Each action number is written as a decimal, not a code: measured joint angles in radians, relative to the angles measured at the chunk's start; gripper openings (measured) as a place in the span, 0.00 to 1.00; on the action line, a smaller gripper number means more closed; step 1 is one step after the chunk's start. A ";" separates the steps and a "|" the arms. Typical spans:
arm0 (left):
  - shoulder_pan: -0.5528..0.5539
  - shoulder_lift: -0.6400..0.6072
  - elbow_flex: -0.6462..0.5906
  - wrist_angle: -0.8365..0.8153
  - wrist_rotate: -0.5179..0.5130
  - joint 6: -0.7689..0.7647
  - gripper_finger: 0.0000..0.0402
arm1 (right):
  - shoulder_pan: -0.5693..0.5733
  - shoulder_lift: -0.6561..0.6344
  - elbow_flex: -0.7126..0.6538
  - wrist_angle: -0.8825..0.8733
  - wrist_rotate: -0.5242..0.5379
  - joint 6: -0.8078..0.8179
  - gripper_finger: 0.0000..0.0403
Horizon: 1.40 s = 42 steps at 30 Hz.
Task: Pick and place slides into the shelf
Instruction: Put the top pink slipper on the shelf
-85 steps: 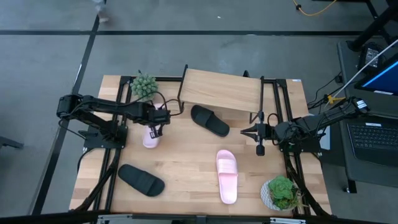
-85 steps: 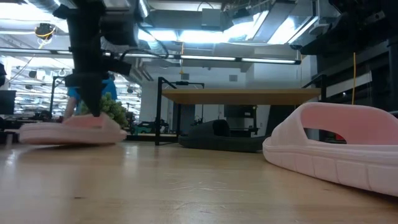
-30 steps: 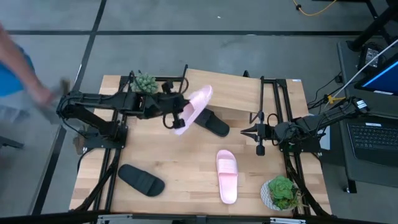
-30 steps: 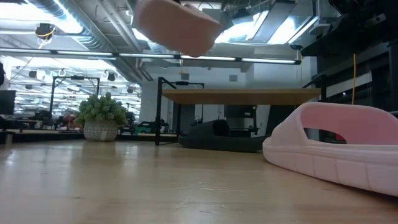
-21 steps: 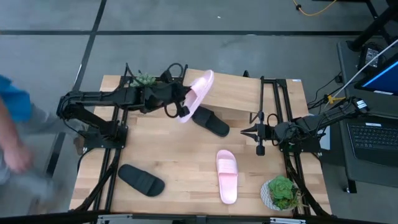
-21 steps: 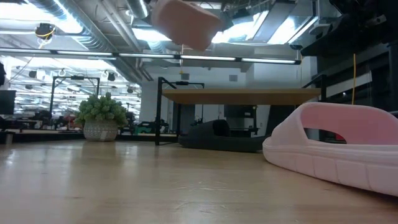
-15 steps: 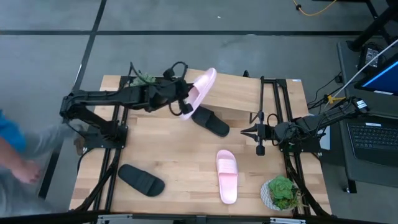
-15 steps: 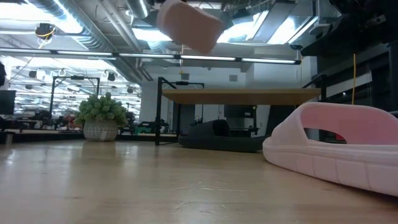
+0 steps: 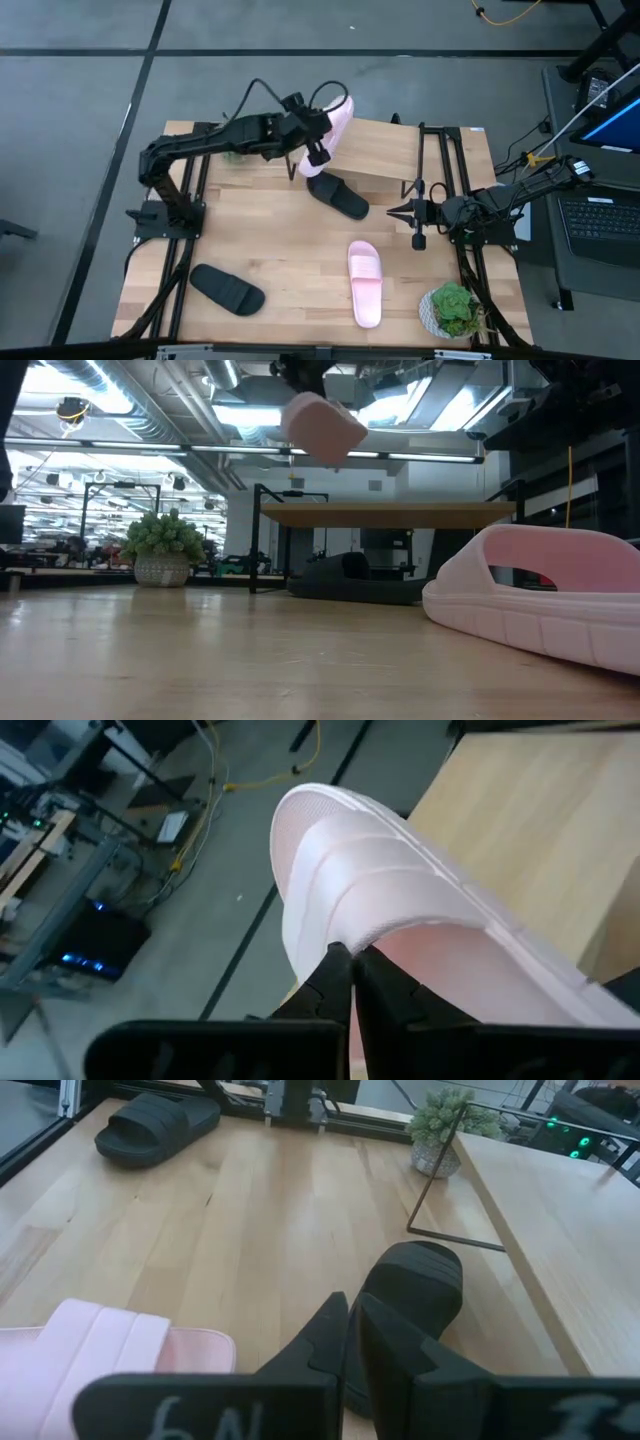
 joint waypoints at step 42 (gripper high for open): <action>0.068 0.200 0.059 -0.257 -0.153 0.078 0.00 | 0.000 0.000 0.000 -0.051 0.000 0.028 0.07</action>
